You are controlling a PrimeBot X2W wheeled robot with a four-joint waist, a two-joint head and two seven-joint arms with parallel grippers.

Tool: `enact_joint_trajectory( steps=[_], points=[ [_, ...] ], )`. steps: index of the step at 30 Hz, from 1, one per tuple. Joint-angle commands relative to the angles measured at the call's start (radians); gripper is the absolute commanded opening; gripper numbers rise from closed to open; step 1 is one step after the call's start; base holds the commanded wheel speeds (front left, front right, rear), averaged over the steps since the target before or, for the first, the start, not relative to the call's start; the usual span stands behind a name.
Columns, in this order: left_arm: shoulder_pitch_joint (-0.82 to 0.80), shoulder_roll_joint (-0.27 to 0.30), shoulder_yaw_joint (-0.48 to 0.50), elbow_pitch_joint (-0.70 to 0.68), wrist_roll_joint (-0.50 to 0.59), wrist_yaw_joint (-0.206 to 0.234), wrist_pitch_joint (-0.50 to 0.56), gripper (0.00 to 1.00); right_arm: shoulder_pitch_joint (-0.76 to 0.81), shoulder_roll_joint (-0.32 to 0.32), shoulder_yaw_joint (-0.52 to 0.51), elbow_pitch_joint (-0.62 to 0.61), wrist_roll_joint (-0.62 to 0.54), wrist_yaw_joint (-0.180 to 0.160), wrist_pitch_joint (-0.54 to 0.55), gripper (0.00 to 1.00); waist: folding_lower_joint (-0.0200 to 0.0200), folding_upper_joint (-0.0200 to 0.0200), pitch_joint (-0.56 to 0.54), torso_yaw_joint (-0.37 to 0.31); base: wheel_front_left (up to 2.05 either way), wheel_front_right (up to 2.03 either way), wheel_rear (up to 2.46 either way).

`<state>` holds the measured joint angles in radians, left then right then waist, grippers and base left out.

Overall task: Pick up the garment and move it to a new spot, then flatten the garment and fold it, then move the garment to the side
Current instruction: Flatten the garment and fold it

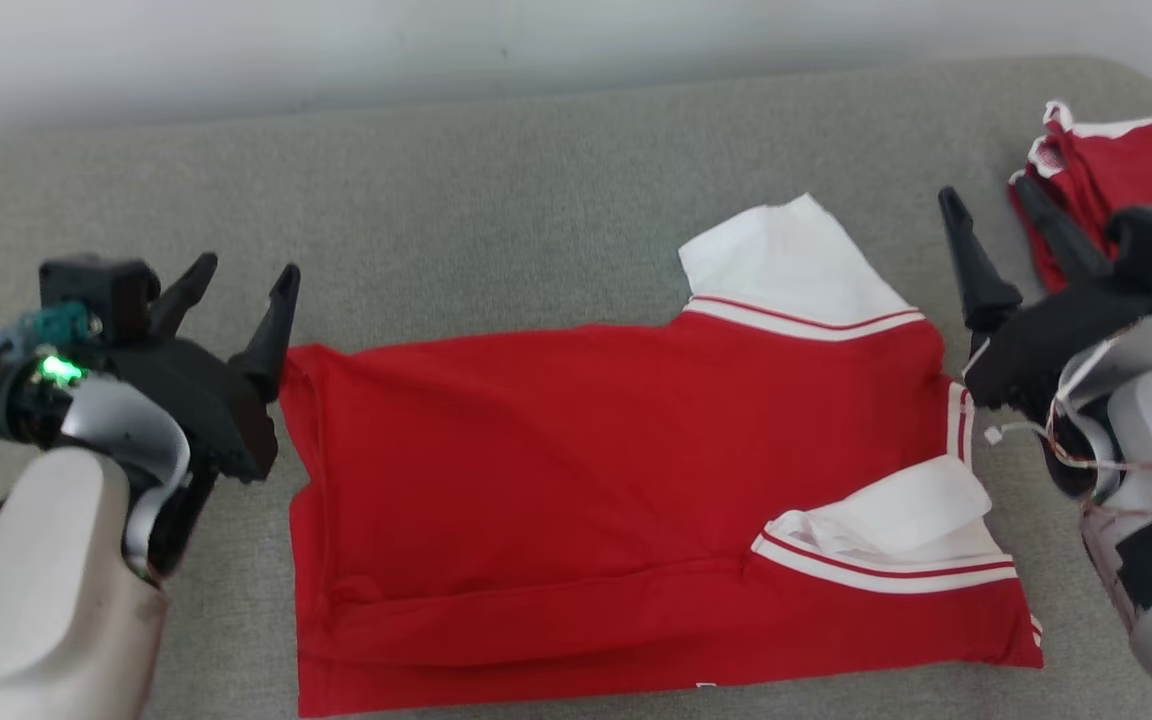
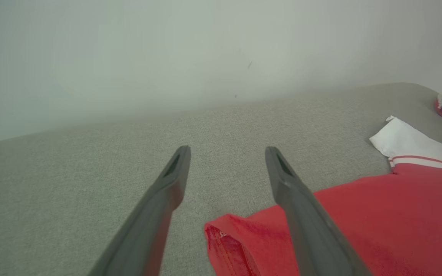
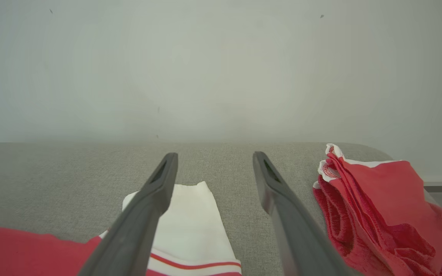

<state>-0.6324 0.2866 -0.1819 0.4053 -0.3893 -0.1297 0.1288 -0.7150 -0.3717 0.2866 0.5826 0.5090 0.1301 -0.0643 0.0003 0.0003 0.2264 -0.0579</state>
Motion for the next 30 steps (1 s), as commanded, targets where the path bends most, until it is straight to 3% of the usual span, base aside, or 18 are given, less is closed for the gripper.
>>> enact_joint_trajectory(
  steps=[1,6,13,30],
  points=[
    [-0.031,0.015,-0.009,0.010,-0.019,0.001,0.018,1.00,-0.027,-0.005,0.014,0.024,0.010,0.001,0.011,1.00,-0.0003,-0.0003,0.082,-0.002,0.00,0.00,0.00],
    [-0.109,0.046,-0.081,0.072,-0.080,0.001,0.171,1.00,-0.152,-0.020,0.097,0.139,0.039,0.001,0.056,1.00,-0.0003,-0.0003,0.123,0.001,0.00,0.00,0.00],
    [-0.154,0.048,-0.132,0.122,-0.137,0.002,0.337,1.00,-0.280,-0.027,0.197,0.279,0.085,0.001,0.091,1.00,-0.0003,-0.0003,0.153,0.025,0.00,0.00,0.00],
    [-0.216,-0.012,-0.188,0.119,-0.176,0.003,0.412,1.00,-0.491,-0.023,0.402,0.495,0.152,0.001,0.225,1.00,-0.0003,-0.0003,0.220,0.104,0.00,0.00,0.00]
  ],
)
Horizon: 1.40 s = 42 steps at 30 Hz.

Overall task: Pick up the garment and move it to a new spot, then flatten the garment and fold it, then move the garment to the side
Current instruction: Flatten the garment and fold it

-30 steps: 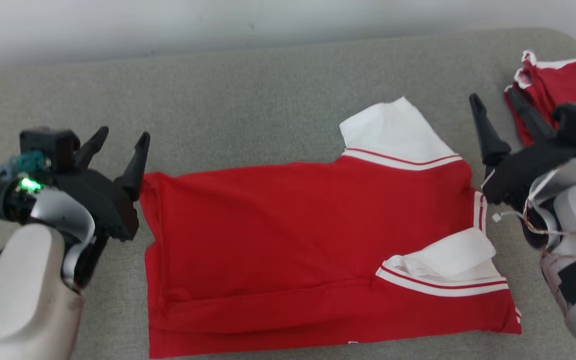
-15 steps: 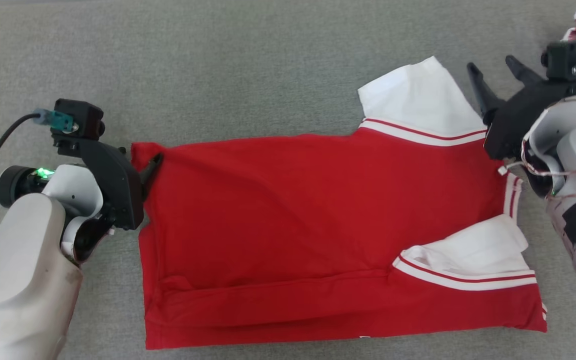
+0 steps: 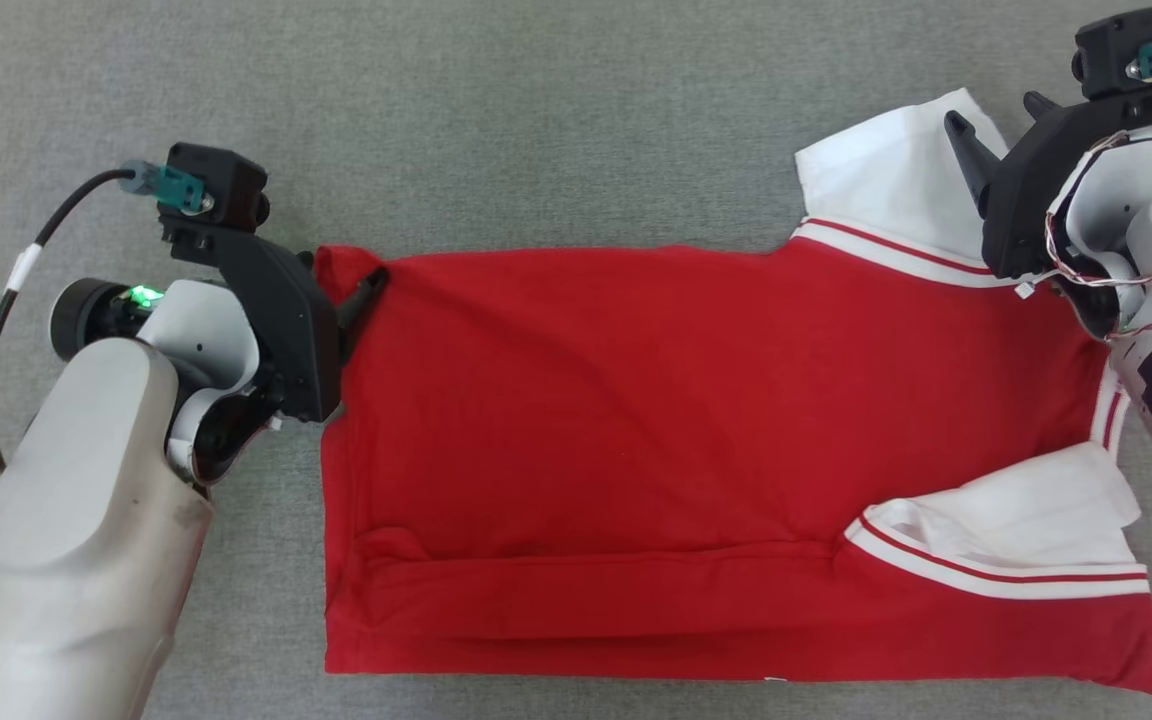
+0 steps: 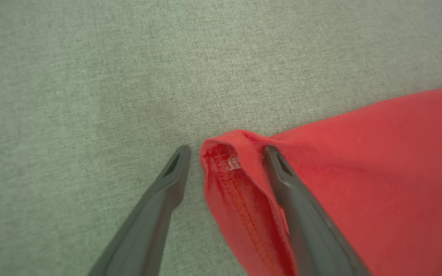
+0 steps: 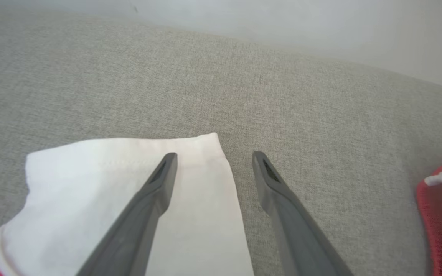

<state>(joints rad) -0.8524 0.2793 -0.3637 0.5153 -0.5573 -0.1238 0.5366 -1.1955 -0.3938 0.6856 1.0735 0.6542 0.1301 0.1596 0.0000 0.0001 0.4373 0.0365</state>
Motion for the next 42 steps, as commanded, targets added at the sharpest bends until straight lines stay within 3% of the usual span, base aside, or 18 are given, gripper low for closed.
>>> enact_joint_trajectory(
  steps=[1,8,9,10,11,14,15,16,17,23,28,42],
  points=[
    [0.000,-0.007,-0.011,0.010,-0.009,-0.003,0.002,1.00,-0.023,-0.003,0.011,0.013,0.007,0.001,0.006,1.00,0.0000,-0.0001,0.012,0.014,0.00,0.00,0.00],
    [-0.014,-0.013,-0.038,0.016,-0.015,-0.003,0.006,1.00,-0.071,0.004,0.051,0.089,0.015,0.001,0.081,1.00,0.0000,-0.0001,0.033,0.039,0.00,0.00,0.00],
    [-0.017,-0.016,-0.042,0.017,-0.022,-0.003,0.007,0.45,-0.079,0.005,0.057,0.100,0.016,0.001,0.096,1.00,0.0000,-0.0001,0.038,0.041,0.00,0.00,0.00],
    [-0.019,-0.016,-0.046,0.018,-0.024,-0.004,0.006,0.09,-0.081,0.009,0.061,0.110,0.021,0.001,0.110,1.00,0.0000,-0.0001,0.040,0.043,0.00,0.00,0.00],
    [-0.021,-0.017,-0.050,0.017,-0.025,-0.004,0.003,0.00,-0.084,0.012,0.065,0.117,0.024,0.001,0.119,1.00,0.0000,-0.0001,0.043,0.044,0.00,0.00,0.00],
    [-0.029,-0.023,-0.056,0.011,-0.033,-0.005,-0.013,0.00,-0.105,0.015,0.075,0.130,0.024,0.001,0.112,1.00,0.0000,-0.0001,0.050,0.048,0.00,0.00,0.00],
    [-0.032,-0.024,-0.053,0.010,-0.038,-0.005,-0.021,0.00,-0.106,0.019,0.078,0.136,0.029,0.001,0.120,0.96,0.0000,-0.0001,0.051,0.049,0.00,0.00,0.00],
    [-0.035,-0.025,-0.054,0.010,-0.040,-0.005,-0.027,0.00,-0.108,0.025,0.082,0.139,0.033,0.001,0.130,0.33,0.0000,-0.0001,0.051,0.049,0.00,0.00,0.00],
    [-0.037,-0.023,-0.056,0.009,-0.039,-0.005,-0.032,0.00,-0.109,0.029,0.088,0.140,0.035,0.001,0.137,0.00,0.0000,-0.0001,0.051,0.049,0.00,0.00,0.00],
    [-0.017,-0.009,-0.058,0.004,-0.048,-0.005,-0.072,0.00,-0.108,0.021,0.114,0.123,0.048,0.000,0.094,0.00,0.0000,-0.0001,0.026,0.032,0.00,0.00,0.00],
    [0.024,0.006,-0.046,0.006,-0.057,-0.004,-0.120,0.00,-0.071,0.018,0.128,0.068,0.084,0.000,-0.004,0.00,0.0000,-0.0001,-0.027,0.001,0.00,0.00,0.00],
    [0.206,0.052,-0.013,-0.027,-0.067,0.019,-0.272,0.00,0.158,-0.094,0.151,-0.155,0.241,0.000,-0.299,0.00,0.0000,-0.0001,-0.159,-0.109,0.00,0.00,0.00]
  ],
)
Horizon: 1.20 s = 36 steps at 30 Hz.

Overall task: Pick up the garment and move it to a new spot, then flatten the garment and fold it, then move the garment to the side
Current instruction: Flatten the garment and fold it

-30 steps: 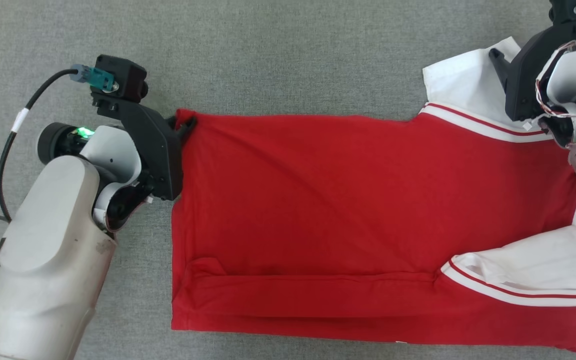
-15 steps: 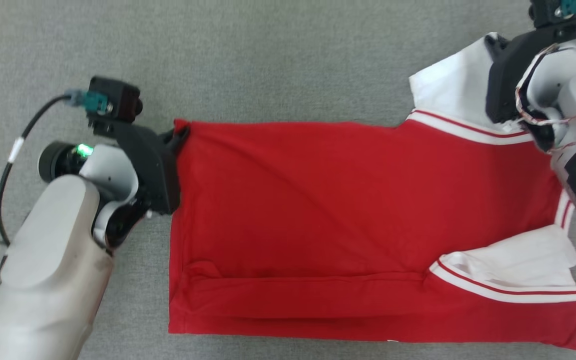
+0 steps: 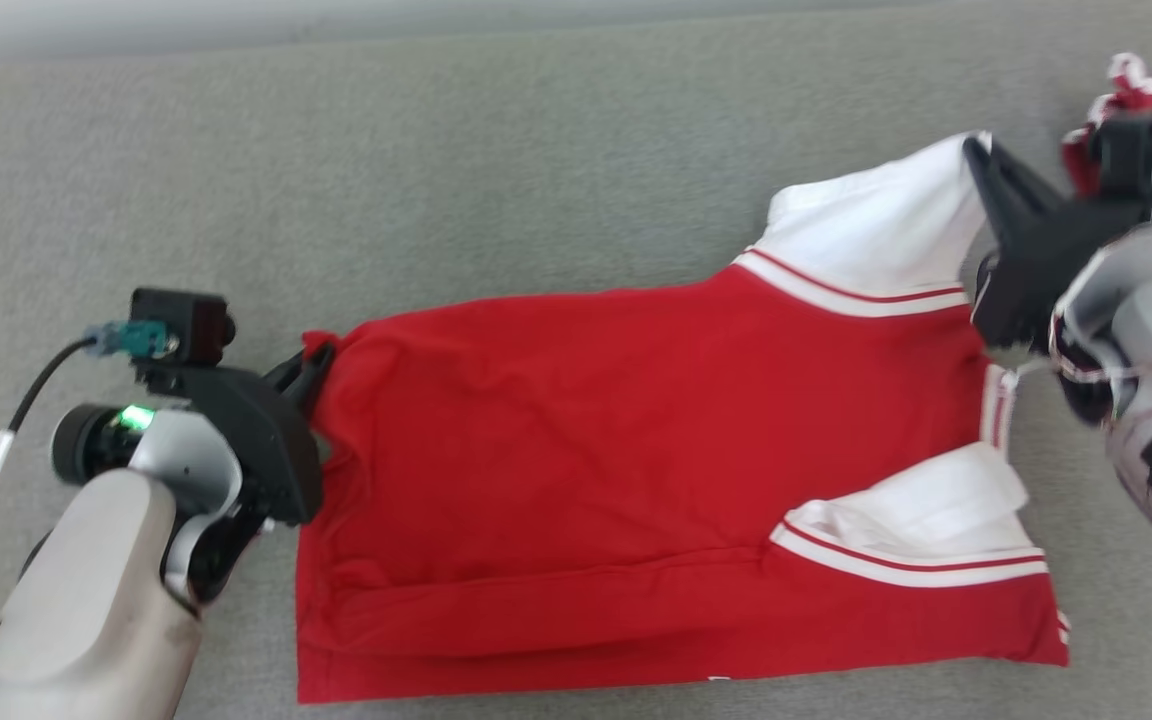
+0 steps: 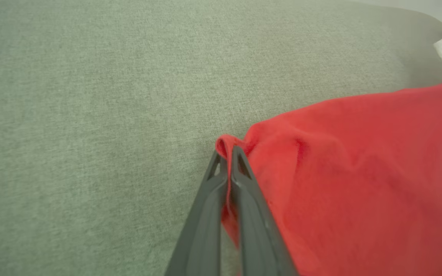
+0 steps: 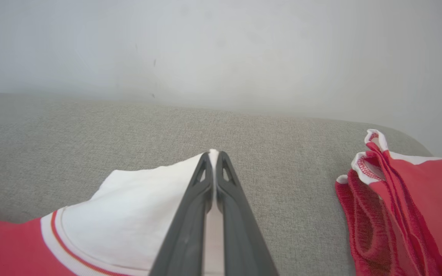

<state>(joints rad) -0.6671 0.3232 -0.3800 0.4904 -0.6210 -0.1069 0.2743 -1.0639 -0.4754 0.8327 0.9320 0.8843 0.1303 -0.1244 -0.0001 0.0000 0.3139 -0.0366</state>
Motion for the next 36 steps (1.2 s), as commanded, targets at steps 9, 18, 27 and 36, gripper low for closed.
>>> enact_joint_trajectory(
  steps=[9,18,27,36],
  points=[
    [0.088,0.060,-0.008,-0.059,0.046,0.008,-0.087,0.00,0.199,-0.079,-0.008,-0.195,0.043,0.000,-0.115,0.00,0.0001,0.0000,-0.074,-0.066,0.00,0.00,0.00],
    [0.184,0.112,-0.023,-0.156,0.080,0.023,-0.137,0.00,0.439,-0.102,-0.146,-0.384,0.008,0.000,-0.141,0.00,0.0001,0.0000,-0.102,-0.084,0.00,0.00,0.00],
    [0.253,0.141,-0.026,-0.204,0.133,0.065,-0.230,0.00,0.742,-0.067,-0.384,-0.595,-0.057,0.000,-0.141,0.00,0.0001,0.0000,-0.117,-0.070,0.00,0.00,0.00],
    [0.348,0.121,-0.037,-0.205,0.126,0.091,-0.294,0.00,0.924,0.008,-0.502,-0.672,-0.137,0.000,-0.104,0.00,0.0001,0.0000,-0.122,-0.084,0.00,0.00,0.00]
  ],
)
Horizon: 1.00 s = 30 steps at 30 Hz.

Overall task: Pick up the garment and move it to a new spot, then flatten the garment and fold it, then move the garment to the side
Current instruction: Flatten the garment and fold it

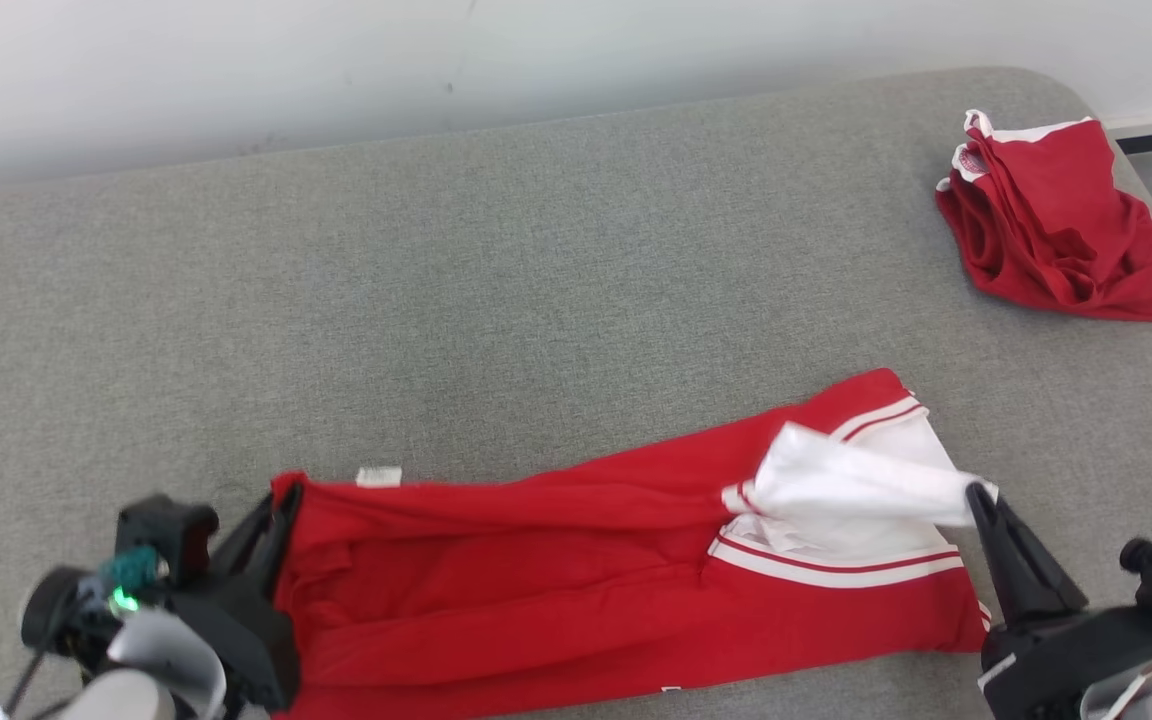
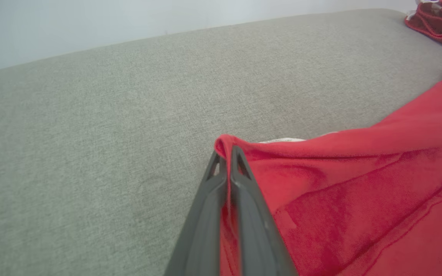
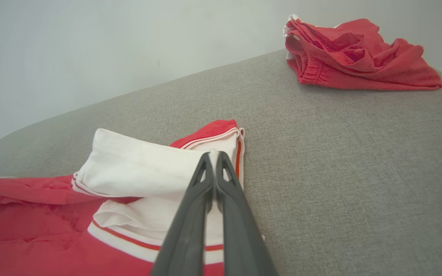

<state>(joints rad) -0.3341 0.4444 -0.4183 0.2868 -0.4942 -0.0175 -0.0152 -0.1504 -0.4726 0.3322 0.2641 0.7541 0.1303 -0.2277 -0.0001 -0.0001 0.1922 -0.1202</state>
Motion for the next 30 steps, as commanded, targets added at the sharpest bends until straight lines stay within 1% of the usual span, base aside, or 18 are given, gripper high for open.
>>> enact_joint_trajectory(
  steps=[1,3,4,5,6,9,14,16,17,22,25,30],
  points=[
    [0.030,-0.005,0.003,-0.003,-0.008,0.008,-0.014,0.00,0.019,0.011,-0.015,-0.004,-0.013,0.000,0.006,0.00,0.0001,0.0001,-0.001,0.001,0.00,0.00,0.00],
    [0.052,-0.014,0.007,-0.007,-0.013,0.019,-0.034,0.00,0.040,0.026,-0.036,-0.002,-0.020,0.000,0.020,0.00,0.0001,0.0001,-0.004,0.007,0.00,0.00,0.00],
    [0.061,-0.015,0.007,-0.011,-0.007,0.027,-0.047,0.31,0.048,0.032,-0.045,-0.006,-0.026,0.000,0.022,0.37,0.0001,0.0001,-0.007,0.010,0.00,0.00,0.00],
    [0.072,-0.018,0.010,-0.015,-0.005,0.034,-0.061,0.97,0.056,0.037,-0.052,-0.009,-0.029,0.000,0.025,1.00,0.0001,0.0001,-0.009,0.013,0.00,0.00,0.00],
    [0.084,-0.023,0.011,-0.019,-0.005,0.039,-0.074,1.00,0.066,0.040,-0.060,-0.009,-0.031,0.000,0.029,1.00,0.0001,0.0001,-0.013,0.016,0.00,0.00,0.00],
    [0.114,-0.034,0.020,-0.038,-0.013,0.054,-0.116,1.00,0.083,0.045,-0.087,-0.011,-0.038,0.000,0.034,1.00,0.0001,0.0001,-0.026,0.024,0.00,0.00,0.00],
    [0.162,-0.057,0.052,-0.086,-0.022,0.099,-0.193,1.00,0.084,0.037,-0.122,-0.010,-0.053,0.000,0.062,1.00,0.0001,0.0001,-0.046,0.037,0.00,0.00,0.00],
    [0.177,-0.061,0.077,-0.105,-0.011,0.120,-0.223,1.00,0.068,0.032,-0.128,0.007,-0.068,0.000,0.088,1.00,0.0001,0.0001,-0.050,0.041,0.00,0.00,0.00],
    [0.177,-0.061,0.077,-0.105,-0.011,0.120,-0.223,1.00,0.068,0.032,-0.128,0.007,-0.068,0.000,0.088,1.00,0.0001,0.0001,-0.050,0.041,0.00,0.00,0.00],
    [0.208,-0.103,0.147,-0.152,0.044,0.167,-0.250,1.00,0.013,0.037,-0.121,0.074,-0.107,0.000,0.159,1.00,0.0001,0.0001,-0.053,0.057,0.00,0.00,0.00],
    [0.235,-0.145,0.203,-0.203,0.103,0.170,-0.249,1.00,-0.030,0.044,-0.108,0.127,-0.119,0.000,0.194,1.00,0.0001,0.0001,-0.052,0.071,0.00,0.00,0.00],
    [0.285,-0.219,0.290,-0.254,0.190,0.143,-0.249,1.00,-0.082,0.049,-0.077,0.230,-0.120,0.000,0.239,1.00,0.0001,0.0001,-0.050,0.093,0.00,0.00,0.00]
  ],
)
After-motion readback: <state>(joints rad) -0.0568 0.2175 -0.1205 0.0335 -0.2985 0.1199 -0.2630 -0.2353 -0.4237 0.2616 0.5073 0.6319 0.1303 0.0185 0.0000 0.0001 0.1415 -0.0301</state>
